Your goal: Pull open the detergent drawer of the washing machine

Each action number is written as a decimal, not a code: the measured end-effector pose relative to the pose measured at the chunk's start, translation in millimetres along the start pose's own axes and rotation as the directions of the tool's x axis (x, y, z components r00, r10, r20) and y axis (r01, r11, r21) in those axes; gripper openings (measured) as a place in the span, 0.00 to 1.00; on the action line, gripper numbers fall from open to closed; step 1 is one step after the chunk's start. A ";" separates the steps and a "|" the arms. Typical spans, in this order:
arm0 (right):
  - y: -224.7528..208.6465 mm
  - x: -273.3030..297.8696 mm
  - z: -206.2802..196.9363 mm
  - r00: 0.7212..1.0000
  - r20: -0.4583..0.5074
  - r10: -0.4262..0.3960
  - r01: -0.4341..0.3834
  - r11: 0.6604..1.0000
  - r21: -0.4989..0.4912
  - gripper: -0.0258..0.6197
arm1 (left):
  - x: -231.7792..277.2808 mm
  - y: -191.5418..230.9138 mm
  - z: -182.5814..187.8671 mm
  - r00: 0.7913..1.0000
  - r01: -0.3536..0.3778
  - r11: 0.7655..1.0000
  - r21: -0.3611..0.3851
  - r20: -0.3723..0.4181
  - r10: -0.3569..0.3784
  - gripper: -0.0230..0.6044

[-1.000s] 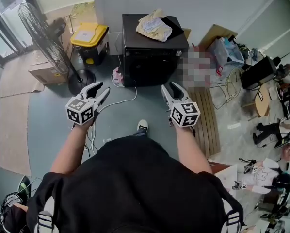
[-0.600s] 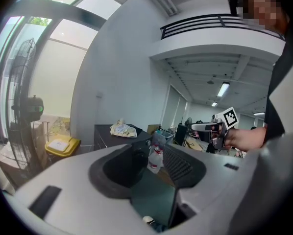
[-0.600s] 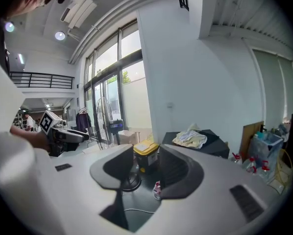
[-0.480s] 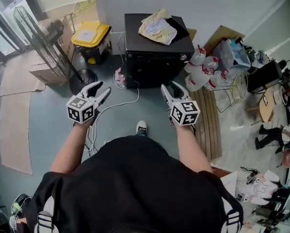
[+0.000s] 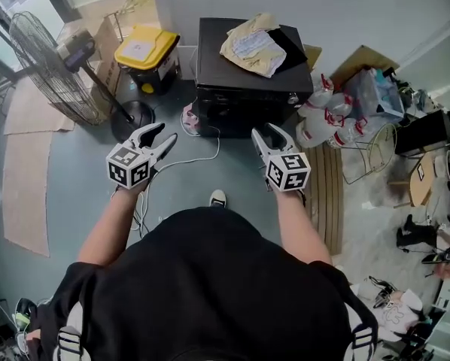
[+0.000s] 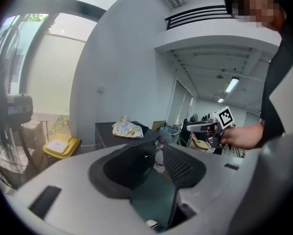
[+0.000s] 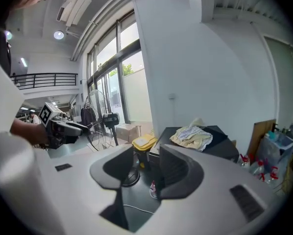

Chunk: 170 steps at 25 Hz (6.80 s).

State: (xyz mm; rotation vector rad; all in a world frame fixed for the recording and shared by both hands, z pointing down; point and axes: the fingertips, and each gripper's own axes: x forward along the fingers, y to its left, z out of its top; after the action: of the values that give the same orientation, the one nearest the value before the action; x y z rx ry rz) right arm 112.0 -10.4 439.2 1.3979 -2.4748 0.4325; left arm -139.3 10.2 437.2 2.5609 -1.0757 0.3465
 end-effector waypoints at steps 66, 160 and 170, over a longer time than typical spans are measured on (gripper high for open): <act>-158.8 313.9 -171.5 0.915 -0.403 0.000 -0.003 1.000 -0.007 0.32 | 320.7 212.7 -145.2 0.907 0.137 0.990 -0.040 -0.398 -0.141 0.35; -74.5 179.3 -253.7 0.882 -0.443 0.159 -0.141 0.987 0.074 0.18 | 236.9 75.6 -236.4 0.854 0.141 0.987 -0.071 -0.496 -0.158 0.22; -69.8 173.1 -259.9 0.878 -0.450 0.165 -0.143 0.986 0.083 0.18 | 231.0 71.4 -246.0 0.852 0.133 0.988 -0.074 -0.501 -0.152 0.22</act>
State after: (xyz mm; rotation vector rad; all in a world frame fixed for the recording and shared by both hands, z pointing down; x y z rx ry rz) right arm 107.2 -80.7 751.3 0.9716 -2.1981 0.7623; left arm -55.5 -86.4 757.5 2.2965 -0.6817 0.8918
